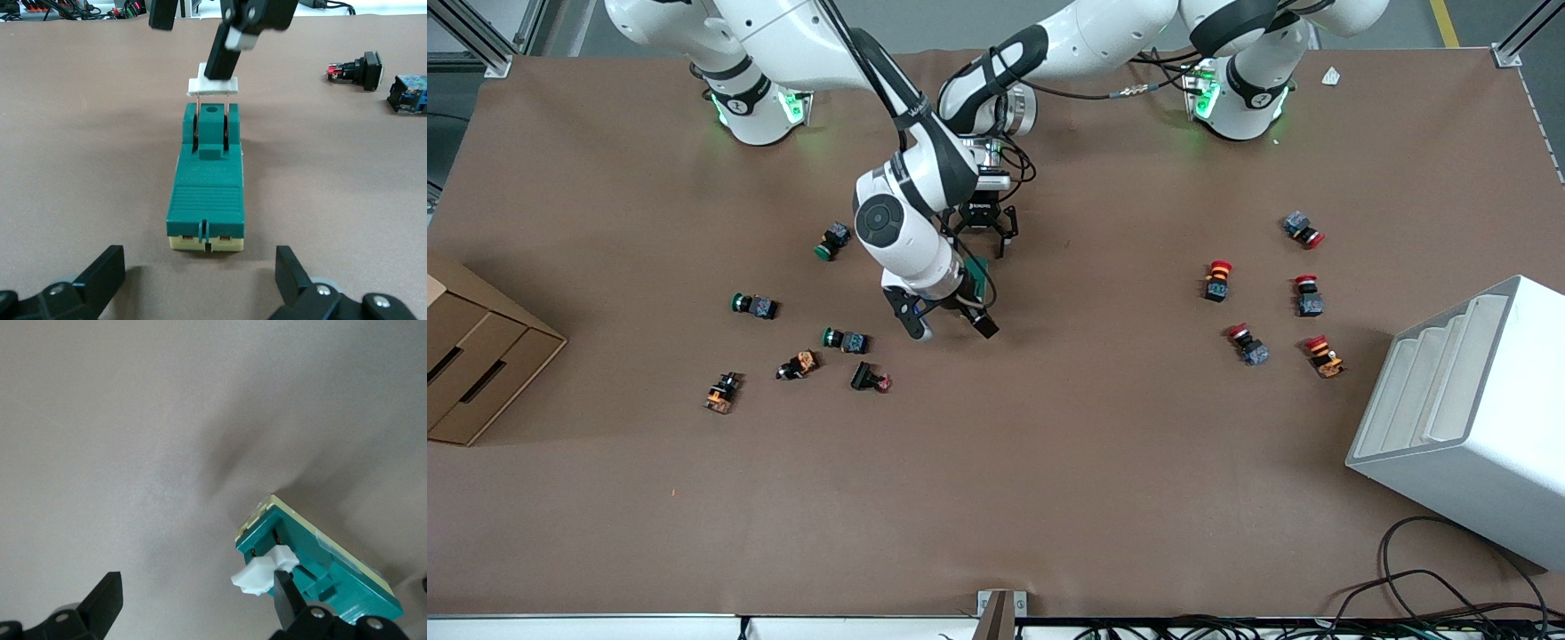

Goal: Close load switch with both arms

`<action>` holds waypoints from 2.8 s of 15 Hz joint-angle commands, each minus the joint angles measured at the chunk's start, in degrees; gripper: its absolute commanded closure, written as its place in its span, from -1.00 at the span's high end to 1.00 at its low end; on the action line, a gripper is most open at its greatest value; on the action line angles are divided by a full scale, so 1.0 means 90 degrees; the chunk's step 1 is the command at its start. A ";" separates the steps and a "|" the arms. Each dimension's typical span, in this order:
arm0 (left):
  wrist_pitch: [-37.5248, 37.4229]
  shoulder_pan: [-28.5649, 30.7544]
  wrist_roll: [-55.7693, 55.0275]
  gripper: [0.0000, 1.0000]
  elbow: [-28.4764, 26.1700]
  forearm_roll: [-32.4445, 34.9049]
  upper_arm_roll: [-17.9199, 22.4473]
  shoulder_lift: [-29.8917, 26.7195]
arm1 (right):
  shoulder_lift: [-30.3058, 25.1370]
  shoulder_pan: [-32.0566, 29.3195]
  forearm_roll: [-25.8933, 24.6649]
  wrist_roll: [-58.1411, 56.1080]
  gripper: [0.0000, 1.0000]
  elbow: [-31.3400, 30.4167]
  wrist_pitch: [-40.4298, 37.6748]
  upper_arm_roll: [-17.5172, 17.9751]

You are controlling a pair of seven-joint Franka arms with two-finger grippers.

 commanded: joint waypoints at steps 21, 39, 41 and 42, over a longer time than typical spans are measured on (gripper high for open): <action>-0.0009 0.0077 0.1014 0.98 0.0429 -0.0816 0.0004 -0.0117 | -0.1047 -0.2883 -0.1145 -0.3849 1.00 0.1195 -0.4188 -0.0079; 0.0011 0.2574 0.7195 0.99 0.2617 -0.7084 -0.0142 -0.2938 | -0.1185 -0.5375 -0.3383 -0.8063 1.00 0.3842 -0.7747 -0.0089; -0.0028 0.3024 0.7908 1.00 0.2822 -0.7865 -0.0133 -0.3173 | -0.1175 -0.5327 -0.3412 -0.8044 1.00 0.3842 -0.7747 -0.0089; -0.0135 0.3297 0.8115 1.00 0.2852 -0.8130 -0.0133 -0.3290 | -0.1175 -0.5356 -0.3403 -0.8053 1.00 0.3842 -0.7776 -0.0080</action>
